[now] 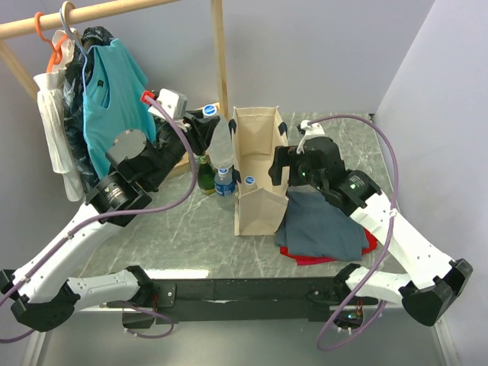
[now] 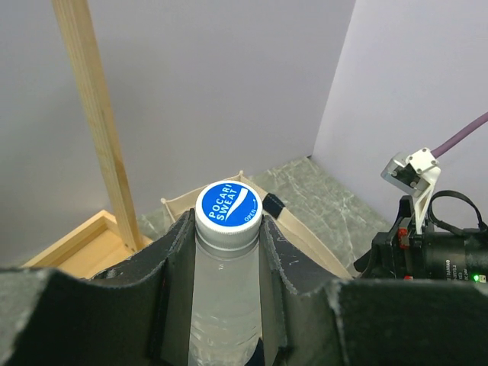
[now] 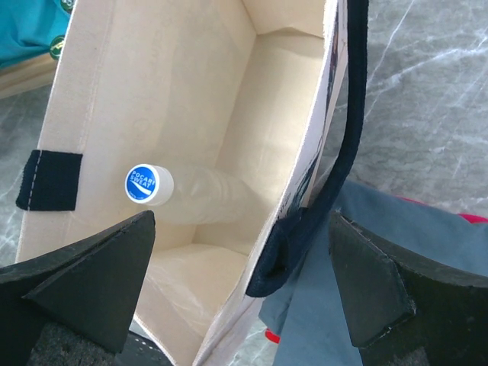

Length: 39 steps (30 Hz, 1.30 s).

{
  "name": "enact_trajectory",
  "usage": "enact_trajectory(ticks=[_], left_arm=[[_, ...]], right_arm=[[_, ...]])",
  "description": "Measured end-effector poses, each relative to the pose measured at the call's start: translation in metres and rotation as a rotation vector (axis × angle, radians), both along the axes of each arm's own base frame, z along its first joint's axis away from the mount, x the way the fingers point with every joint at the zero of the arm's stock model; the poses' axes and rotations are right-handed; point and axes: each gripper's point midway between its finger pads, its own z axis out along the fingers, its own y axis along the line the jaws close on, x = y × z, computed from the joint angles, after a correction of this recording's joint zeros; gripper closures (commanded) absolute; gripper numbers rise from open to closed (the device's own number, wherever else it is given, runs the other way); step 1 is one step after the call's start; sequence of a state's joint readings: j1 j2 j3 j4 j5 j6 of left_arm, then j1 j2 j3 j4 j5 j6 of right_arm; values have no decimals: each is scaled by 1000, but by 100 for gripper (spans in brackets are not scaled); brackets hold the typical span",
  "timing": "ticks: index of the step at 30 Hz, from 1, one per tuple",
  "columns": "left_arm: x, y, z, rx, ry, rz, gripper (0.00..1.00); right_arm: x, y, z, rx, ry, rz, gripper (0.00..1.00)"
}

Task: Take the beverage out of the canvas bag
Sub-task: Take out the drink from the canvas bag, then place the drink at the center of the board.

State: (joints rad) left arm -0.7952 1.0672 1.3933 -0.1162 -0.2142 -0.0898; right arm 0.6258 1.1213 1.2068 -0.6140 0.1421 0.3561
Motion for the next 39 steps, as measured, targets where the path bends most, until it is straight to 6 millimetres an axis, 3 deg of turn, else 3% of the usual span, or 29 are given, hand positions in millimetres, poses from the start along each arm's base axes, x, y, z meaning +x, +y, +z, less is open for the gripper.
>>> enact_trajectory(ticks=[13, 23, 30, 39], left_arm=[[-4, 29, -33, 46, 74, 101, 99], [0, 42, -73, 111, 150, 175, 99], [0, 47, -90, 120, 184, 202, 99], [4, 51, -122, 152, 224, 238, 99]], right_arm=[[4, 3, -6, -18, 14, 10, 0], [4, 2, -6, -19, 12, 6, 0], [4, 1, -5, -21, 7, -2, 0], [2, -6, 13, 7, -54, -25, 0]])
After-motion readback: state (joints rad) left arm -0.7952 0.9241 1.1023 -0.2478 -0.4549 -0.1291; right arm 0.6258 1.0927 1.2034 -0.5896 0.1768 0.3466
